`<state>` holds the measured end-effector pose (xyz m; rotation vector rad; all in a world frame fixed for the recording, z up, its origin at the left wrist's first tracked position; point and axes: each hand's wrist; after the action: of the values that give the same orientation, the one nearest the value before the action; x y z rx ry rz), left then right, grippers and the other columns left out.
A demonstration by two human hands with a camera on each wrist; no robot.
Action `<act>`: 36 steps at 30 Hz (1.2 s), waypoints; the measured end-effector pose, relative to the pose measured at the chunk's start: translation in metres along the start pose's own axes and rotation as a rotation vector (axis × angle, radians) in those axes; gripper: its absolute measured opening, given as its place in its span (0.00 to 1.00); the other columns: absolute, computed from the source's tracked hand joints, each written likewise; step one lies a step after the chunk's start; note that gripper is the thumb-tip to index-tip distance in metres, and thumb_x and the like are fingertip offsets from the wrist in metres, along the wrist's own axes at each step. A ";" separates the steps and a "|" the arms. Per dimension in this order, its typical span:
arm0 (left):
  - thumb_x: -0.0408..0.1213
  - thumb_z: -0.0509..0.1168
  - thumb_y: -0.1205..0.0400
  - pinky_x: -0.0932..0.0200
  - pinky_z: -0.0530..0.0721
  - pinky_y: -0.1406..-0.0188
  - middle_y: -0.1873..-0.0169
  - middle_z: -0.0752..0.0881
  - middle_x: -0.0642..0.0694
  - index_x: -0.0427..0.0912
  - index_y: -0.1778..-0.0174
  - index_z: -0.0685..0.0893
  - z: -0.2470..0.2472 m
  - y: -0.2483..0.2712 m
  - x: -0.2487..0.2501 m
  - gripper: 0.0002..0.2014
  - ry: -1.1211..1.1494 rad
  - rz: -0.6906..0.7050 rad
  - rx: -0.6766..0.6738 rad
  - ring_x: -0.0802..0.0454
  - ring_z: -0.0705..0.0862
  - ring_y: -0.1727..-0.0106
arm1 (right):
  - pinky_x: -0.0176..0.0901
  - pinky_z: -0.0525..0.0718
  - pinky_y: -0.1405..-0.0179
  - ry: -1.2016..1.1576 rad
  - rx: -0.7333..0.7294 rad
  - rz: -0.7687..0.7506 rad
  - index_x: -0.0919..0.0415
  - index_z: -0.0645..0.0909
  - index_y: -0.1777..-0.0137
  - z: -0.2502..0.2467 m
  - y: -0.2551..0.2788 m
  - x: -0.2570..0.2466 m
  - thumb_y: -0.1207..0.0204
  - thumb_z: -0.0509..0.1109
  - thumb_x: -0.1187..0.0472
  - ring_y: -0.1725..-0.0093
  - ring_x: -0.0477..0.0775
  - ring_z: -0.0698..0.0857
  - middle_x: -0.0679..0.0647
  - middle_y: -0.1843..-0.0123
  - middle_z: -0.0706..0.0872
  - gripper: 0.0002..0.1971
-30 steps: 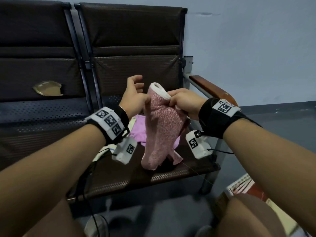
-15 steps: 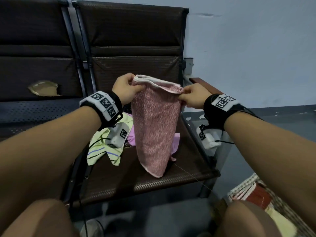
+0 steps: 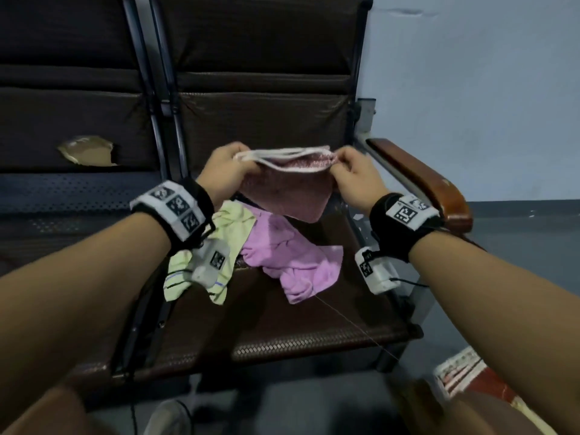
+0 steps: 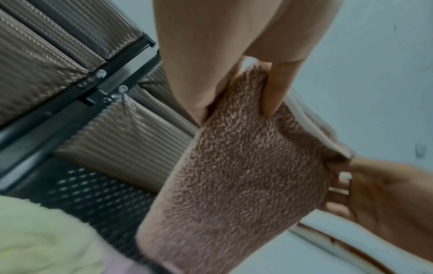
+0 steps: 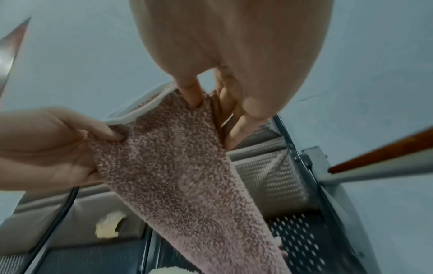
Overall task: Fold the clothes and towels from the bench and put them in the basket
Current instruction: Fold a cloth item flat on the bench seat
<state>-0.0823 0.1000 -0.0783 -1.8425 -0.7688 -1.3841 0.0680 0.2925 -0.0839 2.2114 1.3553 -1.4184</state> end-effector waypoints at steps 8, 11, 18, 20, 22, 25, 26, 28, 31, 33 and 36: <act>0.33 0.69 0.19 0.59 0.78 0.67 0.60 0.82 0.46 0.44 0.50 0.82 0.005 0.095 -0.104 0.05 -0.418 -0.452 -0.468 0.50 0.80 0.59 | 0.50 0.89 0.61 -0.038 -0.660 0.482 0.65 0.77 0.48 0.019 0.101 0.066 0.15 0.64 0.69 0.63 0.54 0.83 0.60 0.60 0.79 0.01; 0.37 0.71 0.19 0.60 0.82 0.69 0.57 0.89 0.43 0.38 0.47 0.88 0.005 0.097 -0.106 0.07 -0.361 -0.585 -0.651 0.49 0.87 0.57 | 0.45 0.89 0.68 -0.067 -0.746 0.656 0.65 0.82 0.51 0.020 0.115 0.075 0.16 0.67 0.65 0.69 0.50 0.84 0.60 0.62 0.82 0.04; 0.36 0.71 0.25 0.46 0.75 0.54 0.56 0.83 0.39 0.38 0.52 0.83 0.021 0.070 -0.122 0.09 -0.281 -0.582 -0.335 0.42 0.79 0.54 | 0.44 0.87 0.65 -0.189 -0.421 0.672 0.60 0.88 0.55 0.048 0.086 0.106 0.21 0.74 0.60 0.66 0.50 0.86 0.53 0.64 0.88 0.05; 0.30 0.68 0.27 0.53 0.72 0.63 0.64 0.77 0.41 0.40 0.61 0.80 0.025 0.062 -0.129 0.04 -0.290 -0.545 -0.233 0.46 0.75 0.62 | 0.42 0.85 0.68 -0.152 -0.277 0.630 0.59 0.87 0.61 0.060 0.074 0.115 0.23 0.73 0.63 0.64 0.54 0.87 0.55 0.65 0.89 0.05; 0.28 0.66 0.25 0.59 0.69 0.73 0.70 0.76 0.43 0.40 0.66 0.80 0.032 0.053 -0.133 0.05 -0.280 -0.492 -0.154 0.48 0.73 0.69 | 0.45 0.86 0.65 -0.069 -0.197 0.564 0.56 0.85 0.61 0.070 0.060 0.122 0.23 0.72 0.63 0.58 0.57 0.89 0.55 0.62 0.89 0.06; 0.32 0.65 0.20 0.59 0.73 0.70 0.70 0.81 0.44 0.42 0.65 0.83 0.043 0.041 -0.148 0.07 -0.328 -0.439 -0.050 0.46 0.79 0.67 | 0.53 0.88 0.45 0.050 -0.118 0.507 0.53 0.82 0.54 0.080 0.045 0.129 0.21 0.71 0.58 0.48 0.58 0.89 0.53 0.53 0.89 0.01; 0.32 0.65 0.20 0.59 0.75 0.67 0.66 0.83 0.44 0.42 0.61 0.85 0.047 0.039 -0.155 0.06 -0.355 -0.443 -0.022 0.44 0.82 0.64 | 0.51 0.87 0.42 0.082 -0.095 0.492 0.52 0.81 0.50 0.082 0.043 0.128 0.21 0.71 0.56 0.47 0.56 0.88 0.51 0.51 0.88 0.03; 0.35 0.65 0.18 0.58 0.78 0.59 0.57 0.86 0.44 0.42 0.47 0.86 0.053 0.037 -0.170 0.07 -0.400 -0.476 0.028 0.43 0.85 0.55 | 0.44 0.82 0.46 0.142 -0.073 0.434 0.50 0.79 0.43 0.085 0.046 0.125 0.22 0.72 0.51 0.48 0.50 0.87 0.47 0.50 0.87 0.11; 0.37 0.69 0.21 0.56 0.82 0.51 0.45 0.84 0.42 0.43 0.40 0.80 0.057 0.046 -0.183 0.14 -0.444 -0.414 0.102 0.43 0.85 0.47 | 0.42 0.80 0.50 0.350 -0.145 0.197 0.51 0.83 0.46 0.090 0.066 0.112 0.23 0.71 0.53 0.52 0.50 0.85 0.49 0.50 0.87 0.08; 0.34 0.70 0.26 0.56 0.80 0.55 0.52 0.86 0.43 0.44 0.53 0.81 0.056 0.059 -0.183 0.07 -0.469 -0.284 0.090 0.44 0.85 0.52 | 0.45 0.85 0.50 0.427 -0.241 0.086 0.50 0.87 0.56 0.085 0.081 0.103 0.23 0.69 0.52 0.56 0.50 0.87 0.47 0.56 0.90 0.06; 0.36 0.71 0.29 0.48 0.84 0.46 0.59 0.89 0.48 0.48 0.63 0.82 0.051 0.083 -0.177 0.05 -0.396 -0.251 -0.241 0.48 0.87 0.53 | 0.47 0.84 0.36 0.428 -0.496 -0.018 0.53 0.88 0.40 0.075 0.099 0.109 0.23 0.73 0.51 0.44 0.51 0.88 0.50 0.43 0.91 0.14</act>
<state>-0.0335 0.0849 -0.2739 -2.3146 -1.1038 -1.3232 0.1112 0.2577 -0.2399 2.2143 1.6337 -0.5269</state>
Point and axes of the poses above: each hand's wrist, its own y-axis away from the middle knuckle, its own z-axis out of the palm, x = y × z
